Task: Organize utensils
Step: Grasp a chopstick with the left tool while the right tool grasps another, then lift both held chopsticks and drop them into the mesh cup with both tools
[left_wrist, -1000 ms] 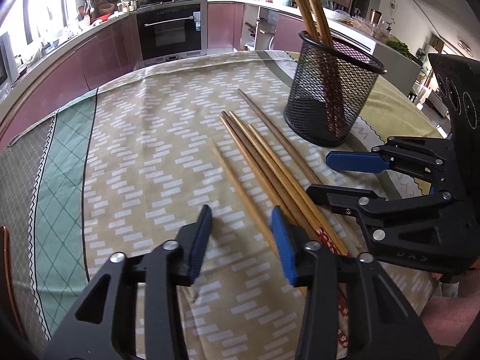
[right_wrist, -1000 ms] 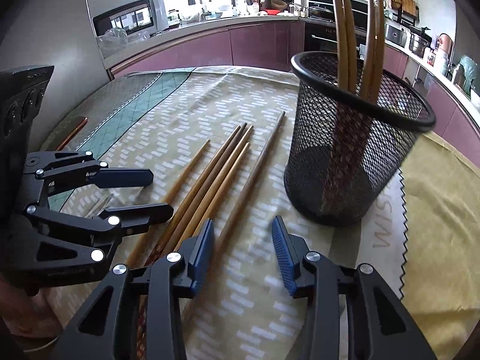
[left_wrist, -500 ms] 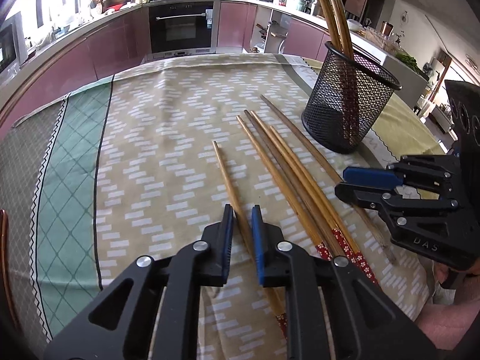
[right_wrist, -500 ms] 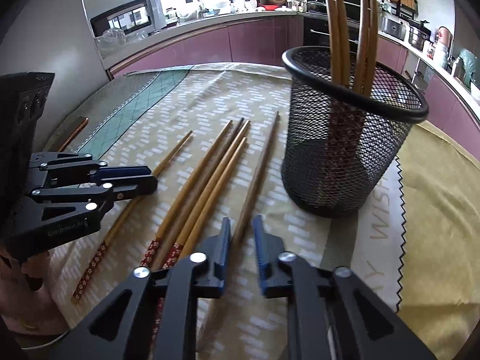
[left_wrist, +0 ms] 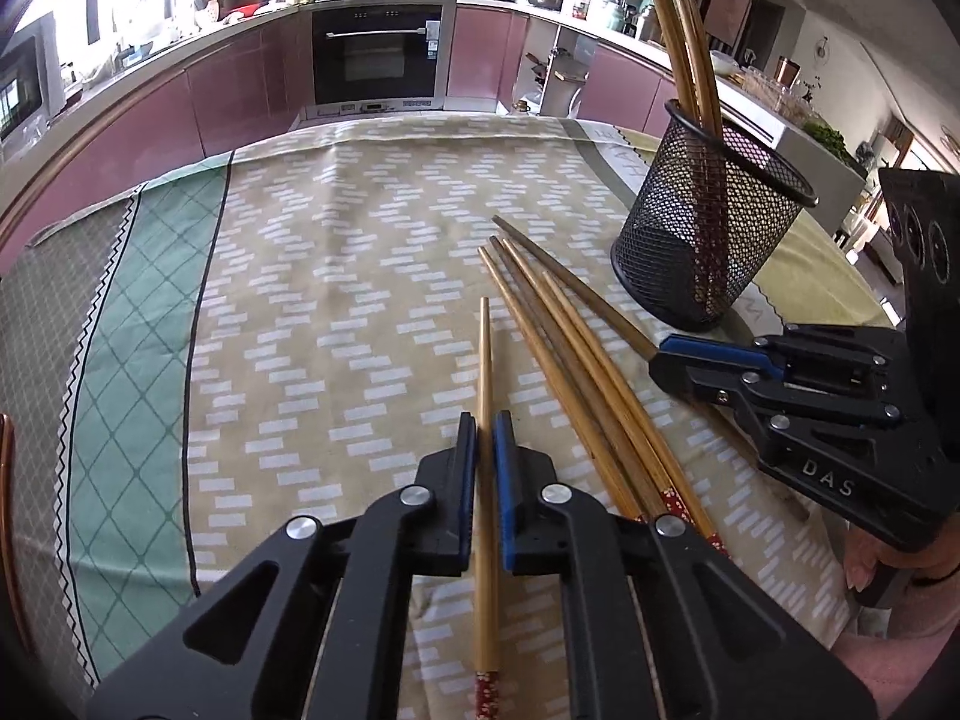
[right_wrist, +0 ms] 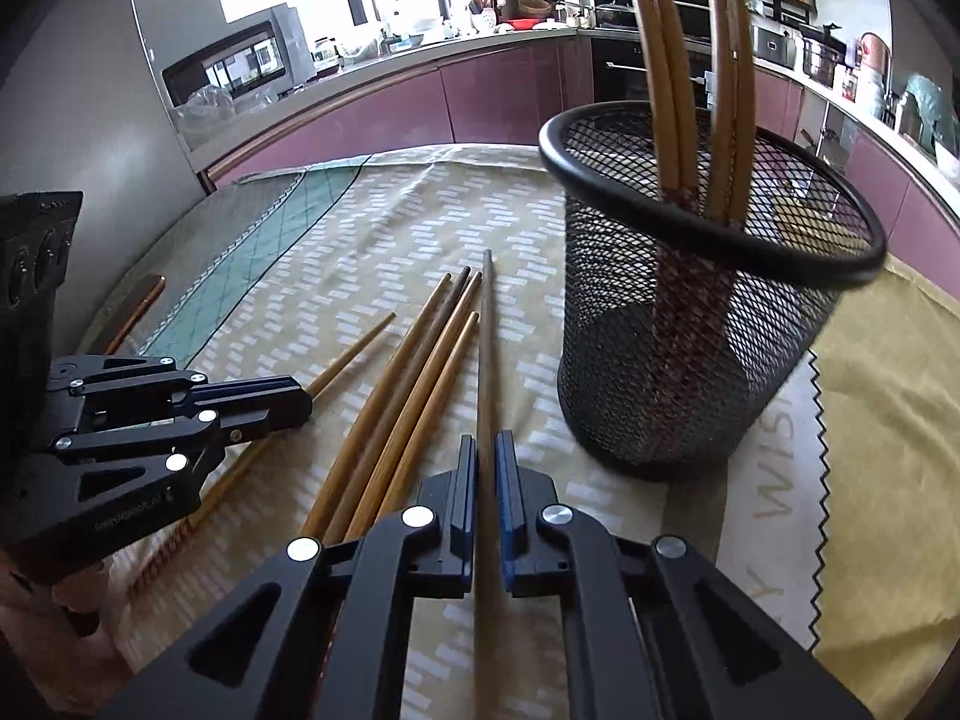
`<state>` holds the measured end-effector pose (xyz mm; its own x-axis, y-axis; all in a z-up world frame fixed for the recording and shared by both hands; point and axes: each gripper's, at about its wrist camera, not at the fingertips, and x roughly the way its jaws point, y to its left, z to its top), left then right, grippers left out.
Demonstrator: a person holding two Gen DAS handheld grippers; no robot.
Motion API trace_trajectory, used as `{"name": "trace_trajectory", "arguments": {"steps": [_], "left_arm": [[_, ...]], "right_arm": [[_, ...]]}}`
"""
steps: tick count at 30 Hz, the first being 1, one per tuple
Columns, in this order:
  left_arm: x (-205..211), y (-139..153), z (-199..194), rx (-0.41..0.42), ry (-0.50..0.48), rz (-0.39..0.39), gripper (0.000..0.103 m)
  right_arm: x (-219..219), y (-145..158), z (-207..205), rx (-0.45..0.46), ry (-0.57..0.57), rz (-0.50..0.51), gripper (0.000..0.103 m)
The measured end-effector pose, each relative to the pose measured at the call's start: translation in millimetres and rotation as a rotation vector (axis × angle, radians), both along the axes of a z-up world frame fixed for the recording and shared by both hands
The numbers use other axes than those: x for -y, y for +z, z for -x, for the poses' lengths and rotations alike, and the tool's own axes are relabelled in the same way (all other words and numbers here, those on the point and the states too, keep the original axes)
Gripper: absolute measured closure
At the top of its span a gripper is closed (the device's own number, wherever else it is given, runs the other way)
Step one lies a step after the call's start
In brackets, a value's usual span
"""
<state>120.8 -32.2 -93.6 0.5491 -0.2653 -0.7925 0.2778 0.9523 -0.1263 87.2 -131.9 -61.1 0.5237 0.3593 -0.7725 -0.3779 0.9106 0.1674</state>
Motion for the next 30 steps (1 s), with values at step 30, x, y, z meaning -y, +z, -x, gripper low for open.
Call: {"name": "trace_trajectory", "arguments": {"steps": [30], "left_arm": [[-2.1,58.4,20.8,0.084,-0.098,0.187,0.096]], "right_arm": [[34.2,33.6,31.3,0.034,0.136,-0.319,0.097]]}}
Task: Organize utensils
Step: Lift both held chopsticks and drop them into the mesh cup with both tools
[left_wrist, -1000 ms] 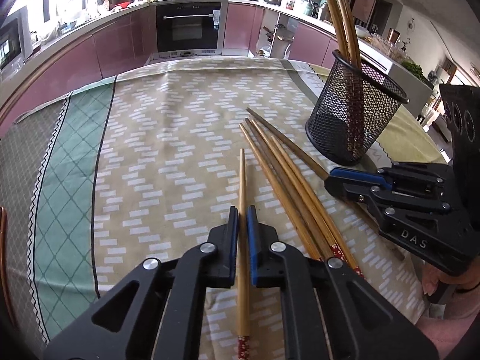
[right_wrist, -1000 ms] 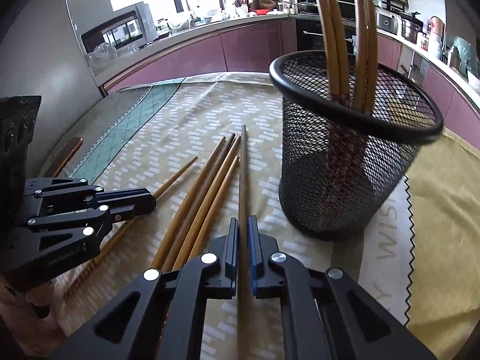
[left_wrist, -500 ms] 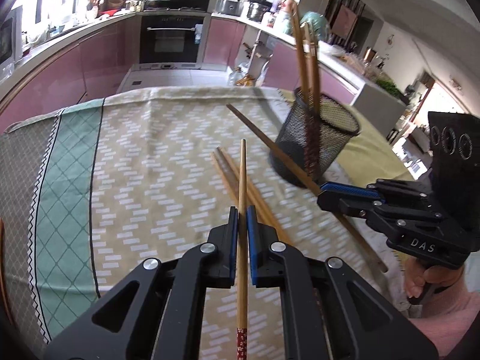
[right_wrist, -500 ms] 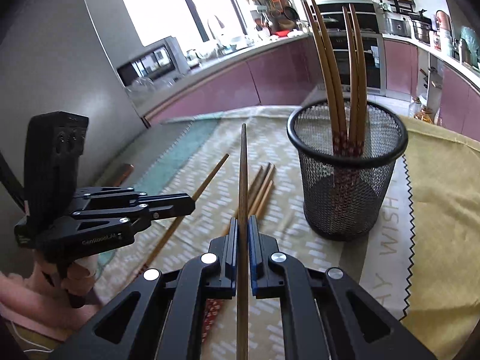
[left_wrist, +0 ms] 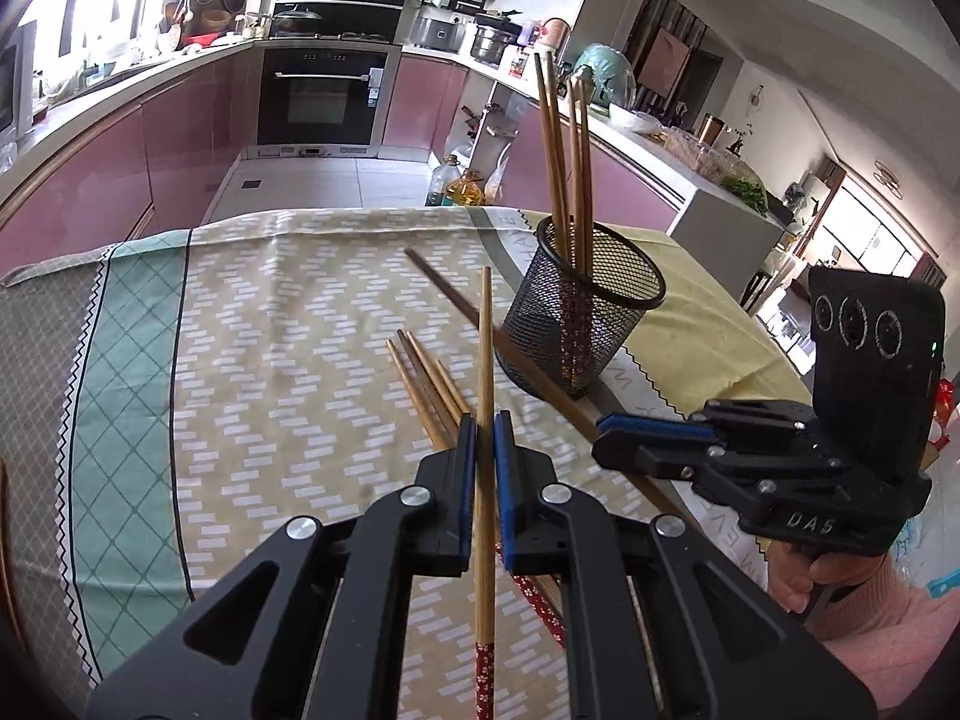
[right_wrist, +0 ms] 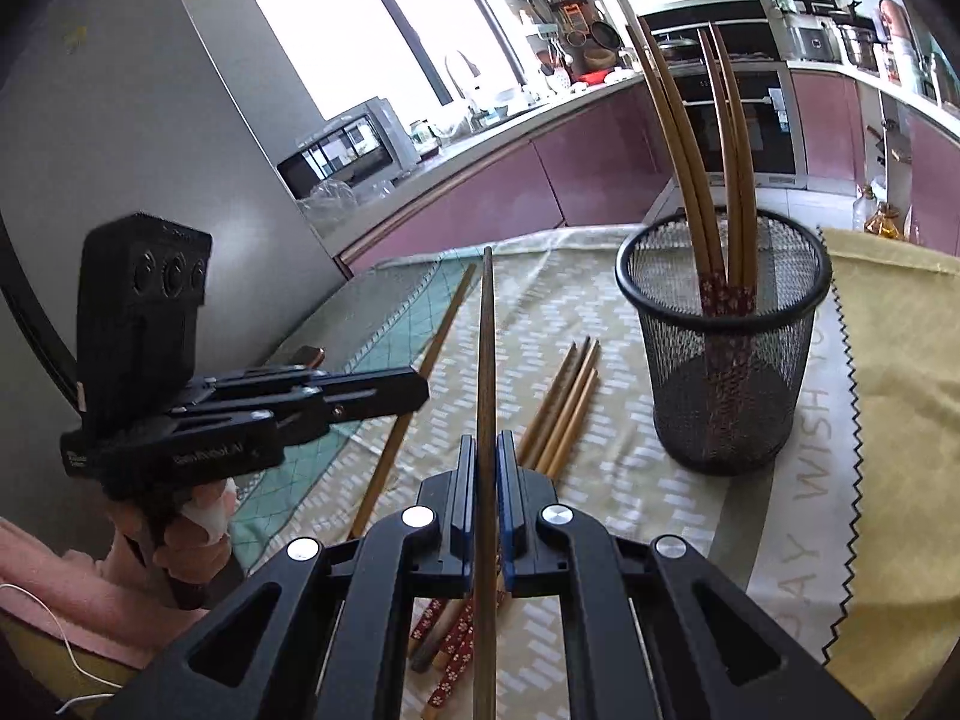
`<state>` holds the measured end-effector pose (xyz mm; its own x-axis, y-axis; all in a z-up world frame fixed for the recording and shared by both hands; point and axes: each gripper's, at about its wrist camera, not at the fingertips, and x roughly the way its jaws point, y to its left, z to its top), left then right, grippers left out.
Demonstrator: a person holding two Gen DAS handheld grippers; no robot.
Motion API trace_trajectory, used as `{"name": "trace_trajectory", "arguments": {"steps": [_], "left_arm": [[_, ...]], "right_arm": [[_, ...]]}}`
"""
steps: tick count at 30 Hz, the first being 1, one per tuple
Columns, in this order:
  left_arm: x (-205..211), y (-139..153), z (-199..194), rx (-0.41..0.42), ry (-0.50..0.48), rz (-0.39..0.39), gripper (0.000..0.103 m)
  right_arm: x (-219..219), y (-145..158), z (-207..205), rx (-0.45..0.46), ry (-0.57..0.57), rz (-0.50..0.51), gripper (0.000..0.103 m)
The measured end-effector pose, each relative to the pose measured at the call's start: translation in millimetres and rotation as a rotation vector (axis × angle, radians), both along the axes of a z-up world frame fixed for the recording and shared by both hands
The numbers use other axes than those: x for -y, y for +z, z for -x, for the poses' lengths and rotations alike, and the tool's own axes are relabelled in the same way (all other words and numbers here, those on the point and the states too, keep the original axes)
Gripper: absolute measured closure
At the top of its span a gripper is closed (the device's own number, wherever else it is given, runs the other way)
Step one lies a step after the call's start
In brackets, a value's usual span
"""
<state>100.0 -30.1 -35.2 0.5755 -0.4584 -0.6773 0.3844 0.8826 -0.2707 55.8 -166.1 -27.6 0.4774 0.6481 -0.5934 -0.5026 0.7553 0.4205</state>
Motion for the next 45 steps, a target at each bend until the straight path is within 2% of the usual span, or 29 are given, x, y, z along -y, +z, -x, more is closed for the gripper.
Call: {"name": "trace_trajectory", "arguments": {"steps": [3,7,10,12,20,26,31,38,45], "left_arm": [[-0.4,-1.3,0.2,-0.004,0.003,-0.004,0.096],[-2.0,-5.2,-0.9,-0.014,0.010,-0.009,0.096],[-3.9,-9.3,-2.0,-0.025,0.014,-0.012,0.096],[-4.9,-11.7,-3.2,-0.032,0.016,-0.014,0.096],[-5.2,-9.5,-5.4,-0.035,0.011,-0.011,0.096],[-4.2,9.3,-5.4,0.001,-0.020,0.015,0.096],[0.5,37.2,-4.2,0.061,-0.063,0.050,0.096],[4.7,79.9,0.6,0.157,-0.104,0.090,0.096],[14.7,117.3,-12.5,0.250,-0.095,0.119,0.096]], "right_arm": [[-6.9,-8.2,-1.0,-0.021,0.010,0.062,0.097],[-19.9,-25.2,-5.5,-0.045,0.003,0.221,0.097],[-25.8,-32.7,-6.8,-0.054,0.011,0.273,0.096],[-29.0,-35.2,-10.6,-0.052,0.003,0.291,0.096],[-28.6,-31.0,-19.7,-0.050,0.000,0.257,0.097],[0.5,6.5,-2.4,0.035,-0.031,0.145,0.097],[26.0,44.8,7.3,0.132,-0.078,0.077,0.097],[48.4,80.4,10.4,0.238,-0.130,0.055,0.097],[60.9,118.5,-3.8,0.326,-0.162,0.052,0.097]]}}
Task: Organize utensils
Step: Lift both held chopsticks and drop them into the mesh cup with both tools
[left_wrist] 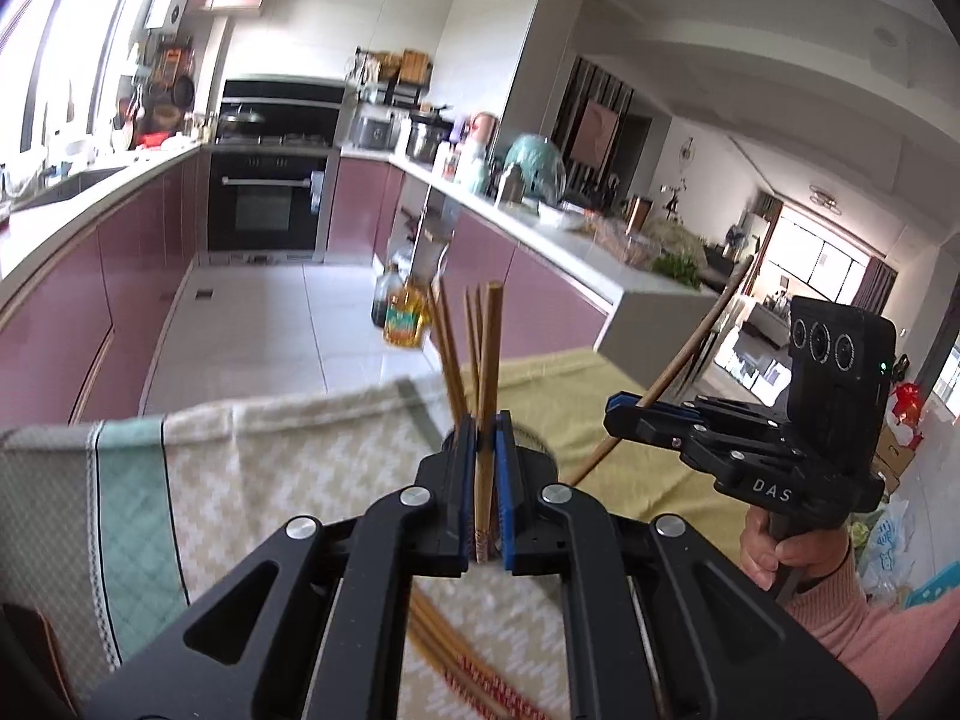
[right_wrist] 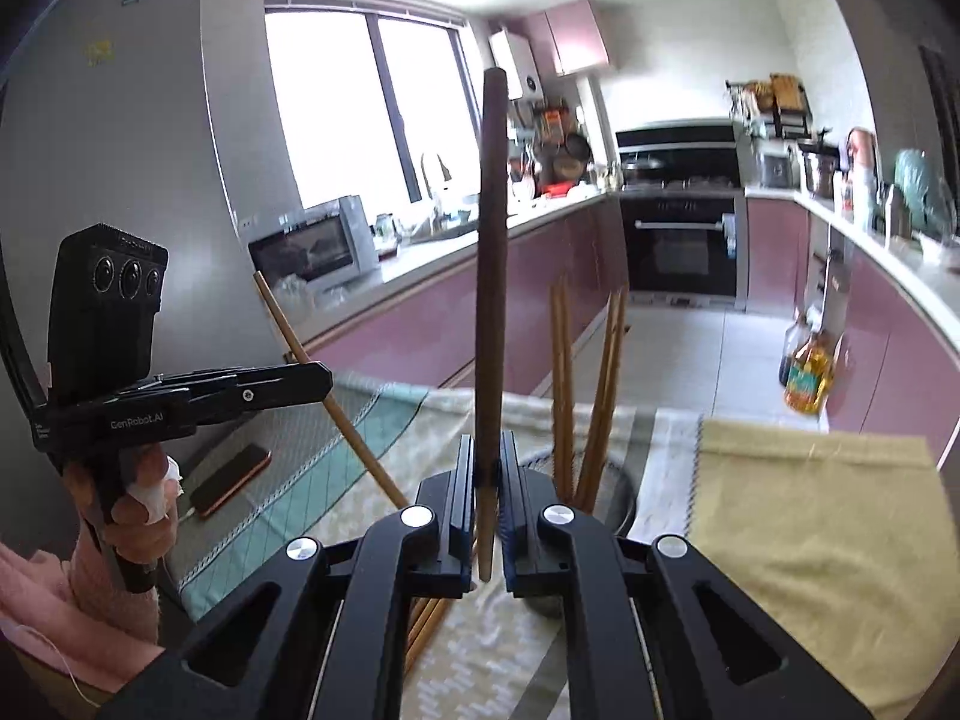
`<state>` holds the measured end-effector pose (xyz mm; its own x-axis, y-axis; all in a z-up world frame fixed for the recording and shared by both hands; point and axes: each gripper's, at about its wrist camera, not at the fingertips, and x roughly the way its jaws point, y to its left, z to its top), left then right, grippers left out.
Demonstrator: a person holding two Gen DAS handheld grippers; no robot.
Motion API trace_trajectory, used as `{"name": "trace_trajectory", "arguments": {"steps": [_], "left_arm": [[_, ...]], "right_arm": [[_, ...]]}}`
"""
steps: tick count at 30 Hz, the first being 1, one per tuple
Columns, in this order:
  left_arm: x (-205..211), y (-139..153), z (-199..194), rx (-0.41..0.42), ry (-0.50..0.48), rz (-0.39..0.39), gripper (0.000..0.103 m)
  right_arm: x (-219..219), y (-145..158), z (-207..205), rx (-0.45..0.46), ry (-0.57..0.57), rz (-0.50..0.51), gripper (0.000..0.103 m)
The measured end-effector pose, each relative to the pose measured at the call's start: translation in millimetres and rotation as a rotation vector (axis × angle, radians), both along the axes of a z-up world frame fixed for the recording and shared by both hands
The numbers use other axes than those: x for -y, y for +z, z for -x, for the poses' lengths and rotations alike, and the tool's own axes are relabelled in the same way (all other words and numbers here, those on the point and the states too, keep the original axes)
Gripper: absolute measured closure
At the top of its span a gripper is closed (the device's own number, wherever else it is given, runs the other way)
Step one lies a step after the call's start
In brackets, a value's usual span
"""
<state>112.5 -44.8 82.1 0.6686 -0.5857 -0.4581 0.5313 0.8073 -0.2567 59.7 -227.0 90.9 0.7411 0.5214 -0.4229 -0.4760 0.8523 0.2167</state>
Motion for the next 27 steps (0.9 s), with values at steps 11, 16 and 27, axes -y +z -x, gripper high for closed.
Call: {"name": "trace_trajectory", "arguments": {"steps": [11,16,27], "left_arm": [[24.7,40.7,-23.3,0.091,0.001,0.037,0.096],[36.2,39.1,-33.9,0.092,0.007,0.025,0.096],[53.0,-19.7,-58.4,-0.098,-0.053,-0.129,0.096]], "right_arm": [[14.7,25.6,-25.9,0.054,-0.050,0.000,0.097],[13.5,13.9,-42.1,0.001,-0.045,0.016,0.097],[-4.6,-32.4,-73.4,-0.215,0.005,0.103,0.096]]}}
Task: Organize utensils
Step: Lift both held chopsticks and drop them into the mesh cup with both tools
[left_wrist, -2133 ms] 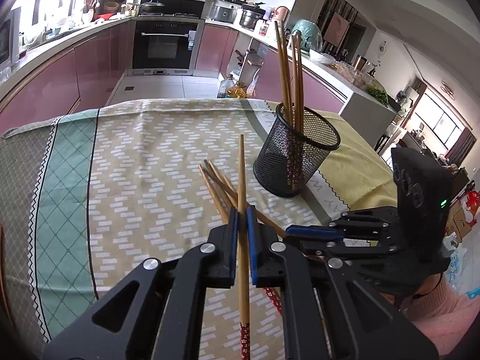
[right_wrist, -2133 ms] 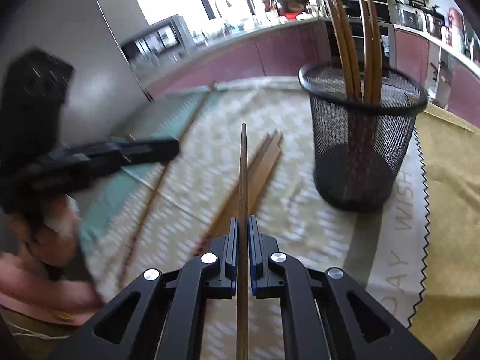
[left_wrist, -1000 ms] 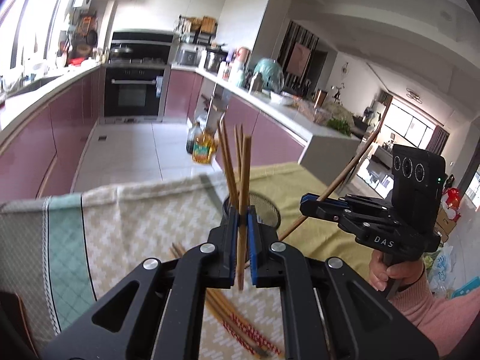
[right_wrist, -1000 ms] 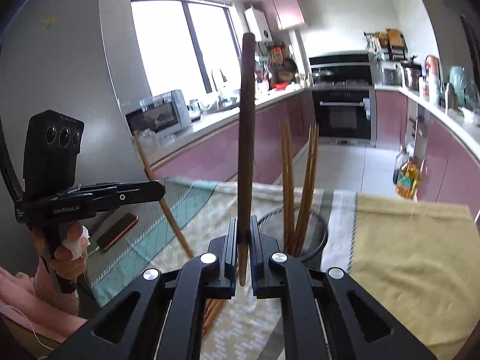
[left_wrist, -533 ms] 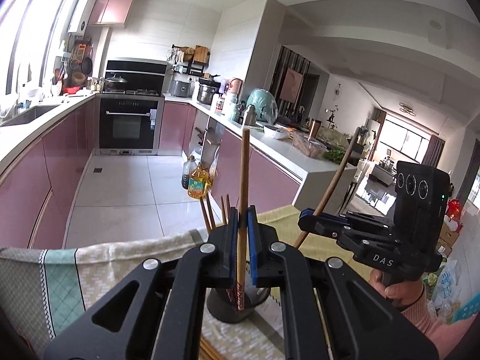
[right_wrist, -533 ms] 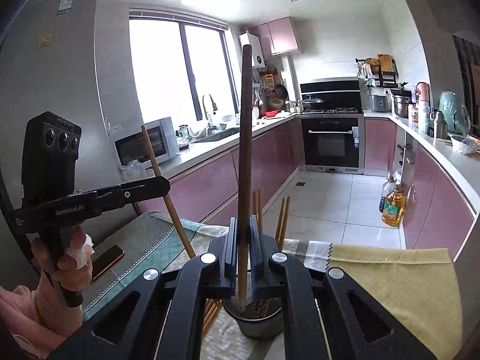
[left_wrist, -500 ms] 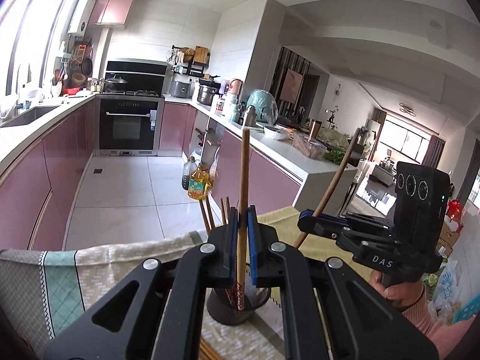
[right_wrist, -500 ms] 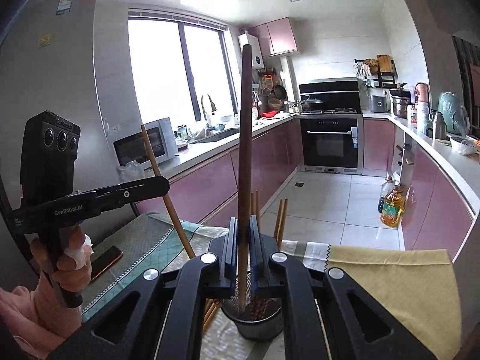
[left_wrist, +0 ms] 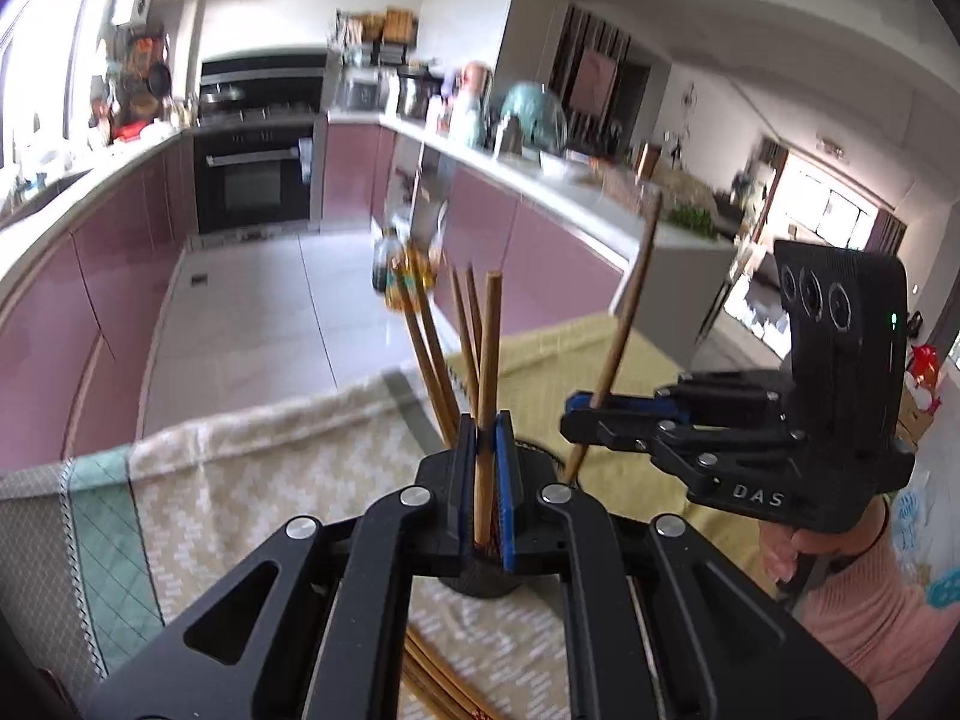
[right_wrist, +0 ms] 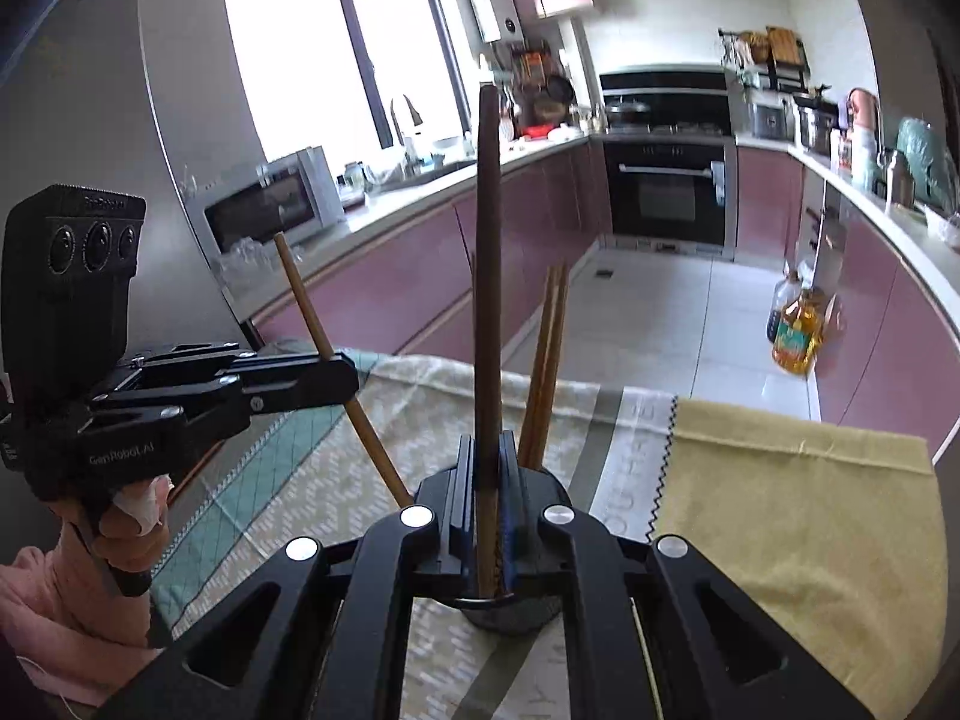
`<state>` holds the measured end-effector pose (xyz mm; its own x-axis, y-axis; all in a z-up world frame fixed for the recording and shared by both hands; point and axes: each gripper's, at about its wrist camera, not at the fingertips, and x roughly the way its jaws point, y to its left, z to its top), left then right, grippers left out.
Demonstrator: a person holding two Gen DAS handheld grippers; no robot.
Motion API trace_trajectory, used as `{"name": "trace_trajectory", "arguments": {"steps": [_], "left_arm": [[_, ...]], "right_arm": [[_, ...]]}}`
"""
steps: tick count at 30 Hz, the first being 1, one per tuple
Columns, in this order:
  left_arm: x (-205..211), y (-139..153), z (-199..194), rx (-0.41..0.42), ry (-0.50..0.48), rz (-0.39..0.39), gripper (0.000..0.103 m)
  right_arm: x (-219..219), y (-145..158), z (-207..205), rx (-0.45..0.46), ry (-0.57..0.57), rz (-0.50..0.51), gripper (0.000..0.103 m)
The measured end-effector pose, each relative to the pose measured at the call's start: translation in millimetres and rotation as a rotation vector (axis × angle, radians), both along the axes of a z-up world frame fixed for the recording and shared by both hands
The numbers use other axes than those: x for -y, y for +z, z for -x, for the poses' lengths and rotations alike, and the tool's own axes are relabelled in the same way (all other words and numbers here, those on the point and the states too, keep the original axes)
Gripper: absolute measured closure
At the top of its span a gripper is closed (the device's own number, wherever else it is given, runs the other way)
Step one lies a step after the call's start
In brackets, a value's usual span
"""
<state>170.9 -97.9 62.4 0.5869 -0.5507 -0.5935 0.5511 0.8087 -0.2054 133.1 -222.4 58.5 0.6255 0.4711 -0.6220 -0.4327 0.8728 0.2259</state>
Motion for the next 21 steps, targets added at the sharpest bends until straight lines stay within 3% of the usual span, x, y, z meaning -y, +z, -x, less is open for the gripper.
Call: {"name": "trace_trajectory", "arguments": {"steps": [6,12,15,21], "left_arm": [[8.6,-18.7,-27.6,-0.056,0.014,-0.025,0.095],[13.4,-29.6,-41.6,-0.075,0.039,-0.035,0.094],[12.1,-34.5,-39.2,-0.076,0.052,-0.036,0.091],[-11.4,-34.6,-18.6,-0.027,0.101,-0.007,0.072]], "right_arm": [[-0.8,-17.4,-15.0,-0.055,-0.032,0.003,0.094],[3.5,-18.4,-13.4,-0.040,-0.047,-0.022,0.094],[2.8,-16.8,-9.1,-0.027,-0.048,-0.023,0.088],[-1.7,-9.4,12.7,0.024,-0.023,-0.045,0.077]]}}
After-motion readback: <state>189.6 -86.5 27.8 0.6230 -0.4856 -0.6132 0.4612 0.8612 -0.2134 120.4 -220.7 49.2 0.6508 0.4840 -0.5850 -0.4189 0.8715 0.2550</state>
